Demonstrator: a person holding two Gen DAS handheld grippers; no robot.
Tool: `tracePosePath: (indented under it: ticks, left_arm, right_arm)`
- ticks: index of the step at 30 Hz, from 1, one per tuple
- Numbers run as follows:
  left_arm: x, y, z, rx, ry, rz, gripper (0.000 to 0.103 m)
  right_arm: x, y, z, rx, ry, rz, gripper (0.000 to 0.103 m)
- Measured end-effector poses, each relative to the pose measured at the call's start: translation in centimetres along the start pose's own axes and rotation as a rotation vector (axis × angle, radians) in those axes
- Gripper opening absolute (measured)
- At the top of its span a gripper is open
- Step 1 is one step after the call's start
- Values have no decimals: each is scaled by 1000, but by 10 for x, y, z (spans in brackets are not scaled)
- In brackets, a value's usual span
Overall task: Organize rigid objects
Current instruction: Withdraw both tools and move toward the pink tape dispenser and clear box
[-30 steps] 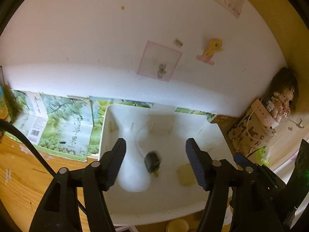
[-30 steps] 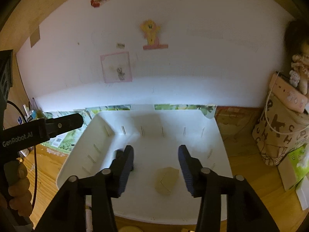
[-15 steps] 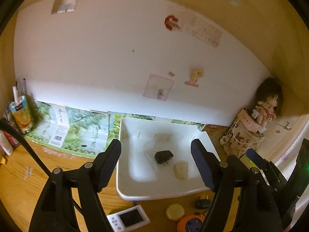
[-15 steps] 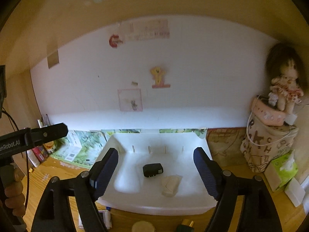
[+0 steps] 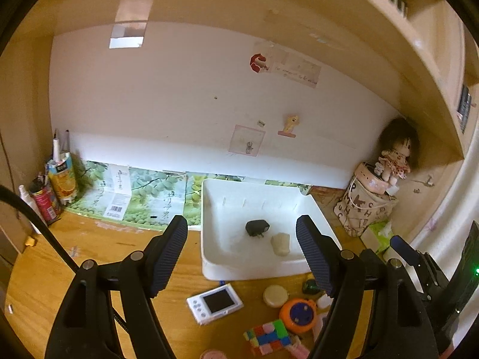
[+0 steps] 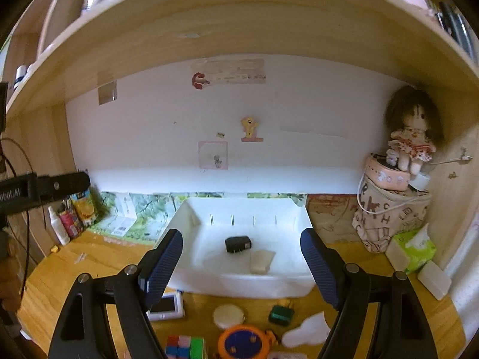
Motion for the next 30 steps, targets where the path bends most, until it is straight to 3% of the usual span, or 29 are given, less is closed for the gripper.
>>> tracePosePath:
  ticks: [13,30]
  left_arm:
    - [4,38,41,-66,2,-25,78]
    - [-6,24,104,-279,46,-108,78]
  right_arm:
    - [-11,53,51,-54,37,-18,82]
    - [16,63,123,-240,7,33,82]
Point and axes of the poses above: each gripper's, at about its wrist camera, not at the fingertips, and y roughly against the way its jaws point, x to its right, z to its underside, the point moved 4 cm from there along -y, roughly the way its jaws point, and after that the axes turned 8 degrees about z, right-handed, at the moved point
